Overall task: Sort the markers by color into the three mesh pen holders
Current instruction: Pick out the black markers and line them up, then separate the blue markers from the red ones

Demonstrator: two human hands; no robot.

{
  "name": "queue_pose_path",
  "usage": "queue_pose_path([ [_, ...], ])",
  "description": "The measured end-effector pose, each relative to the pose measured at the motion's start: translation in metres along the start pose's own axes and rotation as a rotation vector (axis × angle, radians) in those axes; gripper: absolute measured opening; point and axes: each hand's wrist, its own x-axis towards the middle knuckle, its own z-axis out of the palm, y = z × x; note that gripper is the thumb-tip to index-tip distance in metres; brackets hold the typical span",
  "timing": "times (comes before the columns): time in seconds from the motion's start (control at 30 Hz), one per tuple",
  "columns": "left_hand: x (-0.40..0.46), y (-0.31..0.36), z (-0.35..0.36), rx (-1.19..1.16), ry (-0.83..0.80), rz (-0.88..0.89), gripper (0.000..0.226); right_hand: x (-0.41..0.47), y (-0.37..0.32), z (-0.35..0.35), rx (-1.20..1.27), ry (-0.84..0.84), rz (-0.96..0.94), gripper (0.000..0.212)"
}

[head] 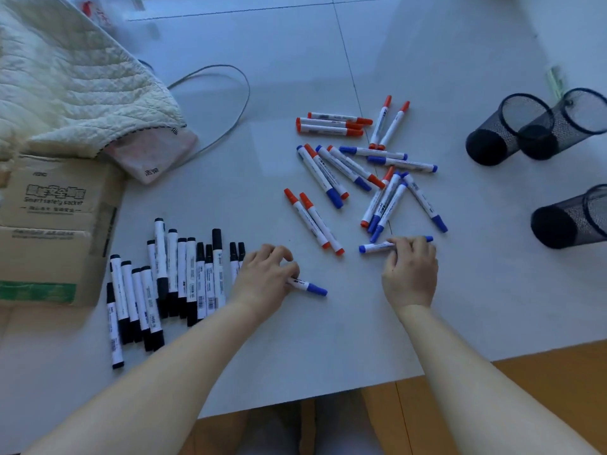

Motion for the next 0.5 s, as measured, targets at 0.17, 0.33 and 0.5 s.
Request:
queue_pose_path([
  [0.17,0.012,0.016,-0.004,-0.097,0.058,-0.030,0.019,0.015,0.016,-0.002,0.114,-0.178,0.186,0.023],
  [0.33,0.037,0.039,-0.024,-0.441,0.163,-0.235,0.016,0.022,0.020,-0.007,0.092,-0.214,0.244,0.020],
  [0.5,0.085,0.052,-0.043,-0.646,0.252,-0.472,0.008,0.031,0.020,-0.011,0.154,-0.244,0.332,0.019],
])
